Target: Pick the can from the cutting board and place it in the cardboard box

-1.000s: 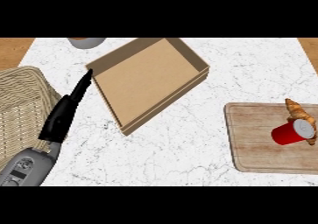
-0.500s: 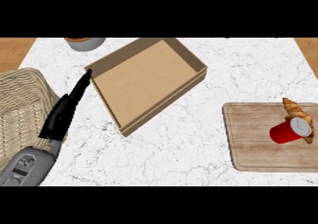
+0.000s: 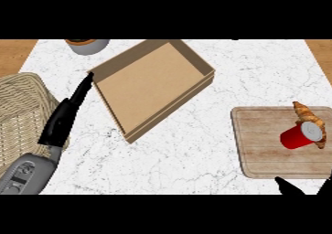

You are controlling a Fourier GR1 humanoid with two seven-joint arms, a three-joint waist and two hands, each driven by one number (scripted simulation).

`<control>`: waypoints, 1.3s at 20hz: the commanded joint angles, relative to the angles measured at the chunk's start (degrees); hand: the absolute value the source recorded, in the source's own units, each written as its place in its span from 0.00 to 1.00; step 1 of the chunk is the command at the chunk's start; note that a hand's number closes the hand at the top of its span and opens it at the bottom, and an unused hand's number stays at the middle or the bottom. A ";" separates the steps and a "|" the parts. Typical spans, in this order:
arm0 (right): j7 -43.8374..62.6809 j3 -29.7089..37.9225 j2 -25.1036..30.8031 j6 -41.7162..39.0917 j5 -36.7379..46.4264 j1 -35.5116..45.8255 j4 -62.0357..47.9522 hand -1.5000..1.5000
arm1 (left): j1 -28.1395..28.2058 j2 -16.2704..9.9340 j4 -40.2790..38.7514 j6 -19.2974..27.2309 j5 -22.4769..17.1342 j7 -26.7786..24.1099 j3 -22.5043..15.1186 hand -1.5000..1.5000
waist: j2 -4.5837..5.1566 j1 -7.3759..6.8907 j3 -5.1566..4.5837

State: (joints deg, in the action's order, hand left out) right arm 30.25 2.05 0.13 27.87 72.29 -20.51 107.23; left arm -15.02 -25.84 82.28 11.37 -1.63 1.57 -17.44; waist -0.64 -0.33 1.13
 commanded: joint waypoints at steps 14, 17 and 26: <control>2.64 5.40 3.05 -4.46 -1.93 13.25 -10.13 0.00 | 7.11 1.83 -6.09 -0.67 2.14 -4.11 1.72 0.50 | 0.83 -0.21 -1.16; 2.01 4.67 2.88 -4.96 -2.25 13.95 -12.17 0.00 | 7.46 0.44 -4.93 -2.30 1.19 -3.86 3.31 0.50 | 0.77 -0.37 -1.17; -2.27 6.92 4.58 -1.44 -6.36 18.09 -19.87 0.00 | 6.19 2.39 -5.78 -3.03 2.21 -2.70 3.86 0.50 | 0.81 0.17 -1.14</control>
State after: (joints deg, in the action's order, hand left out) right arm 29.61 8.65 4.17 25.33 66.95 -2.99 89.04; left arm -14.03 -23.71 82.18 8.94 1.59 1.05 -14.75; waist -0.79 -0.05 1.34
